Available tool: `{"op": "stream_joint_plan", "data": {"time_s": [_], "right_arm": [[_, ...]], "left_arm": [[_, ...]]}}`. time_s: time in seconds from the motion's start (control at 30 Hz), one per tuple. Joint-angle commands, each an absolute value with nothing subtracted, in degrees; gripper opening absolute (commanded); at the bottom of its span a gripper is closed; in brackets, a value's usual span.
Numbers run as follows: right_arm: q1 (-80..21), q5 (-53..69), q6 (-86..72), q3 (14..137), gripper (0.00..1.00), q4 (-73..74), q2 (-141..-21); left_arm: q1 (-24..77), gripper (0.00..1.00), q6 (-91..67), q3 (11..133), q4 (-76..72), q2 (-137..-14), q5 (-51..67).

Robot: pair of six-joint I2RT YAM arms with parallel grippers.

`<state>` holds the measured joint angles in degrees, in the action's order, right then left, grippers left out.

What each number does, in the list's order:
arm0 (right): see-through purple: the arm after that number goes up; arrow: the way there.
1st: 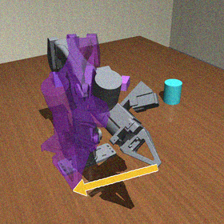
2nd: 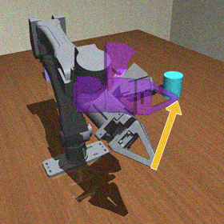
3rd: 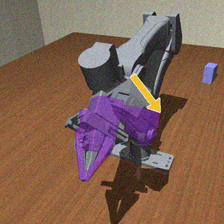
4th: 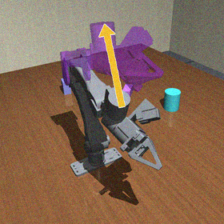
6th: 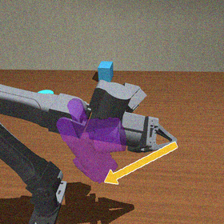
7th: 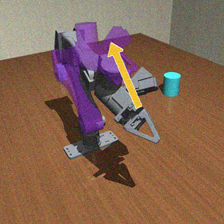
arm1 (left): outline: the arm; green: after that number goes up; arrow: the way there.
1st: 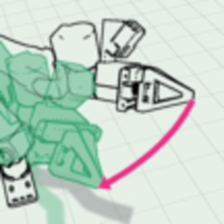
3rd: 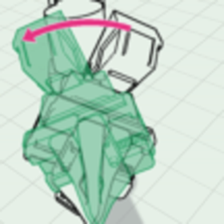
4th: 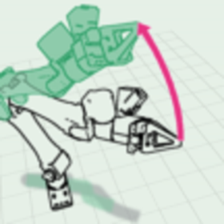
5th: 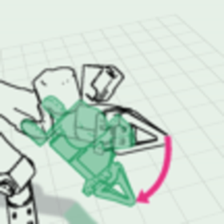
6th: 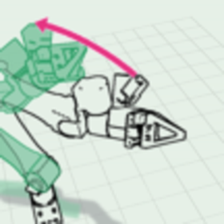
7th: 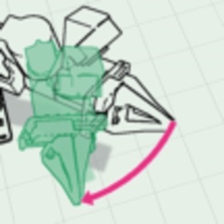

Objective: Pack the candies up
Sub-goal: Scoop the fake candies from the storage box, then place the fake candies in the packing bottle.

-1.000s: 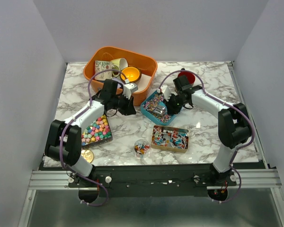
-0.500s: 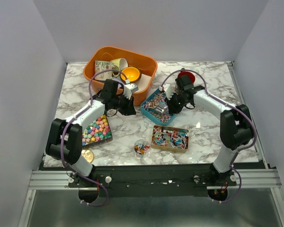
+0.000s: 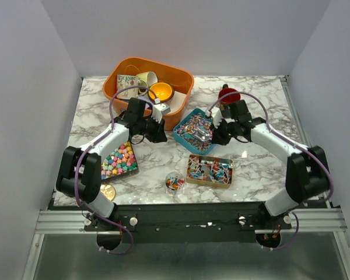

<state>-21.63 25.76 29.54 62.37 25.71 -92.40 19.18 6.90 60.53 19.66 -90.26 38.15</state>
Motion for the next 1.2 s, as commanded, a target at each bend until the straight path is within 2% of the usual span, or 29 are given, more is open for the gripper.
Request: {"op": "stream_joint_plan", "data": {"time_s": [0.0,0.27,0.5,0.67,0.9,1.17], "right_arm": [[-19.34,35.15,31.53,54.51,0.01,17.67,-80.26],[-19.6,37.26,35.14,57.12,0.01,26.35,-74.54],[-21.18,35.95,53.67,64.51,0.01,54.0,-74.53],[-24.77,30.69,60.2,67.06,0.01,63.88,-73.65],[-35.5,20.49,58.37,69.6,0.01,68.38,-75.76],[-44.63,14.6,52.21,79.1,0.01,70.22,-82.87]], "left_arm": [[18.63,0.19,8.96,61.44,20.83,-87.19,36.65],[17.49,0.2,8.35,58.8,18.64,-82.01,36.21],[15.83,0.22,8.0,55.11,18.2,-74.8,35.42],[13.19,0.23,6.07,49.23,16.79,-68.04,33.49],[8.97,0.43,3.43,41.23,16.0,-58.98,30.68],[2.55,0.46,0.26,35.34,14.16,-50.1,31.29]]}}
